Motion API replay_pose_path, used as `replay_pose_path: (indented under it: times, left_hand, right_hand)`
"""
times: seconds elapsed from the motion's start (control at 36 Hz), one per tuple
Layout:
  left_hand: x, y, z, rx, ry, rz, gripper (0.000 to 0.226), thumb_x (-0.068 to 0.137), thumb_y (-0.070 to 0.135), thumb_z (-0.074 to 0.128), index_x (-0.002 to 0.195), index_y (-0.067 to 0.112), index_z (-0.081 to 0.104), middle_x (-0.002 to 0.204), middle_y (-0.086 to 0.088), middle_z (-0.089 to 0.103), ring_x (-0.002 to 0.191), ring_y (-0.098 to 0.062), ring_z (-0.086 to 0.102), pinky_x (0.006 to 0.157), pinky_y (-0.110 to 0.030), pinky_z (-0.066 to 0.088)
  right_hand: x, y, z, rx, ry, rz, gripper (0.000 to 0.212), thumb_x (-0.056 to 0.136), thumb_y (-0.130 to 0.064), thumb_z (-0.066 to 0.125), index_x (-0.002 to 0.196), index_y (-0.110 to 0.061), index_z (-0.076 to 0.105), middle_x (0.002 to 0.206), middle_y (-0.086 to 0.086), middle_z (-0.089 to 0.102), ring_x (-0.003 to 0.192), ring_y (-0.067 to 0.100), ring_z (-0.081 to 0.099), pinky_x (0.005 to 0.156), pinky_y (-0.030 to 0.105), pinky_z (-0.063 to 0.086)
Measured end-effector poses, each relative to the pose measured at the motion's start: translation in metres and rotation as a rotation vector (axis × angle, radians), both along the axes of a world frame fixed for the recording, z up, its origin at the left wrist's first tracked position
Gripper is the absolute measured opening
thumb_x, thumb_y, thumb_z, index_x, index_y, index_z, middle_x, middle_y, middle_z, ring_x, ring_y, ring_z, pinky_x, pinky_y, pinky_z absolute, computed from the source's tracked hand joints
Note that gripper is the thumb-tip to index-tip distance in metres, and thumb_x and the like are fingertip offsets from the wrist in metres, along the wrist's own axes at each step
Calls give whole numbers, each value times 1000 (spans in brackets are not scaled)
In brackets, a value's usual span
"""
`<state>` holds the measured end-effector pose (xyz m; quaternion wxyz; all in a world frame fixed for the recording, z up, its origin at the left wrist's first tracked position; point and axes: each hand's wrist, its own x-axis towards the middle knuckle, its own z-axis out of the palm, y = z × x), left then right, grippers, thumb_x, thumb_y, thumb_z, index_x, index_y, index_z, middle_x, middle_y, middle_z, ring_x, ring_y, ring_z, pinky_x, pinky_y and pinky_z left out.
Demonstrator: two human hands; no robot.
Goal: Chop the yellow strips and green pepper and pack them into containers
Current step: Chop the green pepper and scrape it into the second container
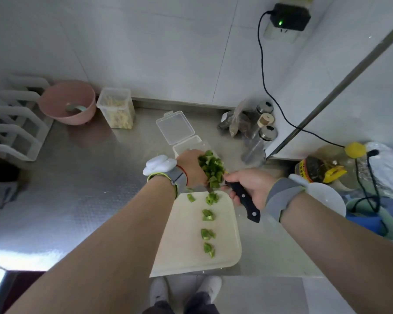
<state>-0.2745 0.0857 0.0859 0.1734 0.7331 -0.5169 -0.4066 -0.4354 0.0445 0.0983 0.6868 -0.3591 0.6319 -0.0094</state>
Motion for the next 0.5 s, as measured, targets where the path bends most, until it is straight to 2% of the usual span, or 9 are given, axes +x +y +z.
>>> replay_pose_path:
  times: [0.08,0.17,0.31,0.42,0.5]
  left_hand:
    - [6,-7,5,24,19,22,80,68,17,83,138,14,46,136,-7,52,118,-26,54,98,-33,46]
    - [14,-13,10,72,166,82,77,67,8,83,136,11,49,127,-9,58,97,-26,65,84,-38,56]
    - [28,-18,16,119,288,146,70,65,1,82,129,10,56,103,-8,65,68,-18,63,63,-25,56]
    - [31,-23,19,196,277,112,63,67,1,81,125,7,58,110,-17,66,80,-25,63,86,-39,56]
    - [30,-30,21,241,304,99,53,70,-4,77,118,6,59,110,-21,66,73,-23,59,85,-37,56]
  right_hand:
    - [7,-15,16,33,28,89,19,96,-18,53,85,-3,54,64,8,60,48,13,46,35,16,40]
    - [16,-28,31,22,42,171,22,97,-18,51,83,-1,54,62,7,59,52,12,46,35,16,42]
    - [26,-40,45,36,28,252,17,99,-16,48,91,-2,53,73,9,59,54,10,46,35,15,43]
    - [29,-44,44,79,16,265,14,99,-15,47,94,-3,53,74,10,60,45,8,49,34,15,42]
    - [28,-49,41,118,-5,244,14,100,-15,44,95,-3,51,76,10,58,36,6,49,32,15,40]
